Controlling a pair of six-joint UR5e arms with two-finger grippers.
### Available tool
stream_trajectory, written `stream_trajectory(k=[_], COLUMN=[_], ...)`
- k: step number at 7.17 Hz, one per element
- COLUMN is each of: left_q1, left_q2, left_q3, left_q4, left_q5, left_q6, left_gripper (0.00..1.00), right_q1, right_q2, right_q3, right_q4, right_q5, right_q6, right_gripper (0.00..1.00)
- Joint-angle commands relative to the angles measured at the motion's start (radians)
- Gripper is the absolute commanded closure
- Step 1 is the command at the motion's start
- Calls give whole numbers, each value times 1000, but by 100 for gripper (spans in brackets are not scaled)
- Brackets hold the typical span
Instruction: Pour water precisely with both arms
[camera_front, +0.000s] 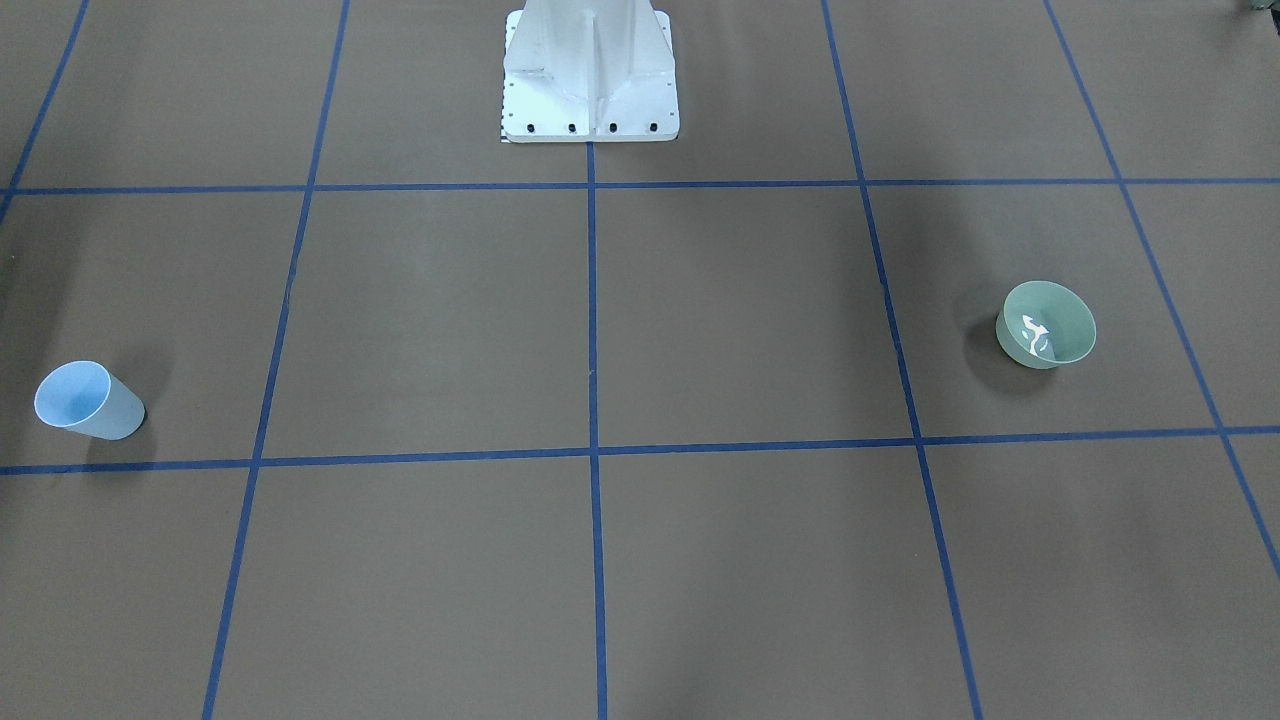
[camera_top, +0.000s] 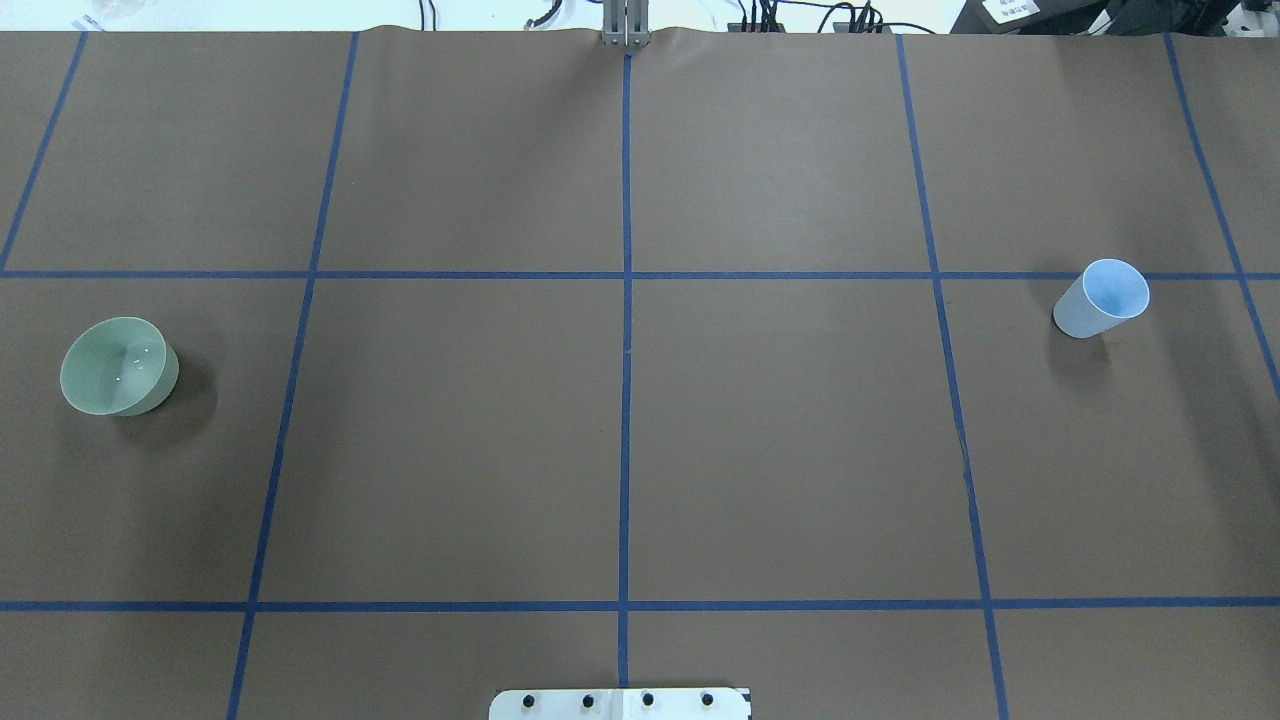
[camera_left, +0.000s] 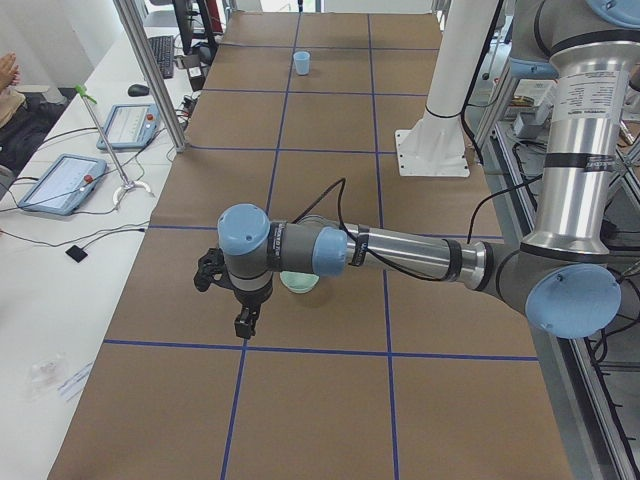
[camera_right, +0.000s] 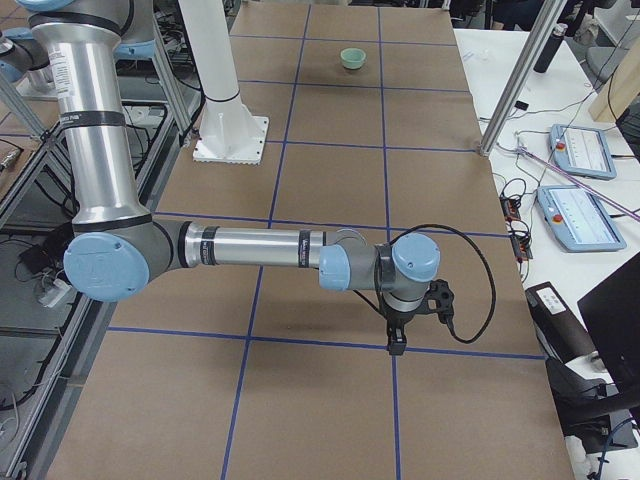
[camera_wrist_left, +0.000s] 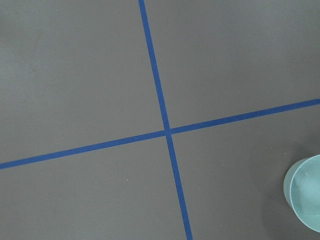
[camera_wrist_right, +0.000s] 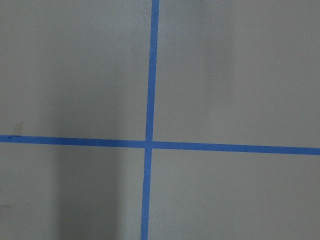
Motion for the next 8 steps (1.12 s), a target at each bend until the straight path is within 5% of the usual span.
stream_trajectory(k=[1,8], left_q1=[-4,-2], left_q2=[4,24], left_q3=[-2,-7], left_q4=[-11,-13], left_q5=[-1,-1], left_q6=[2,-4], left_gripper=[0,0], right_q1=[0,0], right_q2=[3,-4], right_q3=[5,25], right_q4=[0,2], right_q5=[0,3], right_q6=[1,2], right_gripper=[0,0])
